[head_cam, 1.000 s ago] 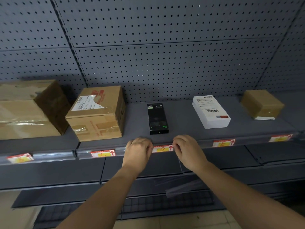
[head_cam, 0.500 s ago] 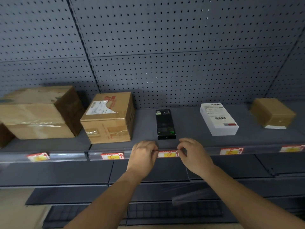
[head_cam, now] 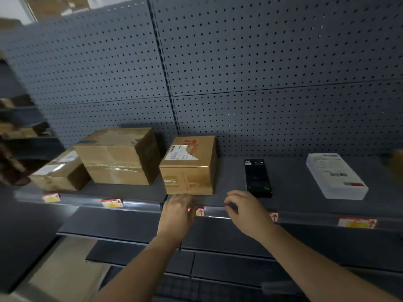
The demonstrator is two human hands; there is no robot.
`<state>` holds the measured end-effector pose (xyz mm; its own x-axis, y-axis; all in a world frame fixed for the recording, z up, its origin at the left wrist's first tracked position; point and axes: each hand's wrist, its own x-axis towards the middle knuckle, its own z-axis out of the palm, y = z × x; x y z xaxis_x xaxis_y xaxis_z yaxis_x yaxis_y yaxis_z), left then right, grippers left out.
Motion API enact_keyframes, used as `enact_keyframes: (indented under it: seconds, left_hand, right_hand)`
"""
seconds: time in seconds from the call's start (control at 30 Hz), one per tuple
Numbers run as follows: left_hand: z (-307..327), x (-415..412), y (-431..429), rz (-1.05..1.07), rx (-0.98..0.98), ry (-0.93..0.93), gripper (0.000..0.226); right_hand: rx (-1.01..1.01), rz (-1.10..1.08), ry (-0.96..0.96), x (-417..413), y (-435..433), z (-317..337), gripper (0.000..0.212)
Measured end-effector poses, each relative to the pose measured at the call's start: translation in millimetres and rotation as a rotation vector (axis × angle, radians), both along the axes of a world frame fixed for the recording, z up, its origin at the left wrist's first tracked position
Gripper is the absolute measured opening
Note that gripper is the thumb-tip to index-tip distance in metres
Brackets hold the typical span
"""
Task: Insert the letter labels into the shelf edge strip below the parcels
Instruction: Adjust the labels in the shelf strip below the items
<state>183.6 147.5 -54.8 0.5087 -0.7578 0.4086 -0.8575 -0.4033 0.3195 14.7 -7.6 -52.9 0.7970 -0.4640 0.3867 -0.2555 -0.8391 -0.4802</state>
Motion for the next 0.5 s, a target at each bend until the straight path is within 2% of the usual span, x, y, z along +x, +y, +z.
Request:
enact_keyframes:
  seconds: [0.23,0.5]
  left_hand:
    - [-12.0,61.6,31.0,-0.034,0.018,-0.009,0.014]
    - [-32.9,116.6,39.2,-0.302,0.043,-0.006,0.014]
  right_hand:
    - [-0.017,-0.036,0.045,51.4,34.5,-9.4,0.020]
    - [-0.001,-0.233,0.135,85.5,63.6,-22.8,0.015]
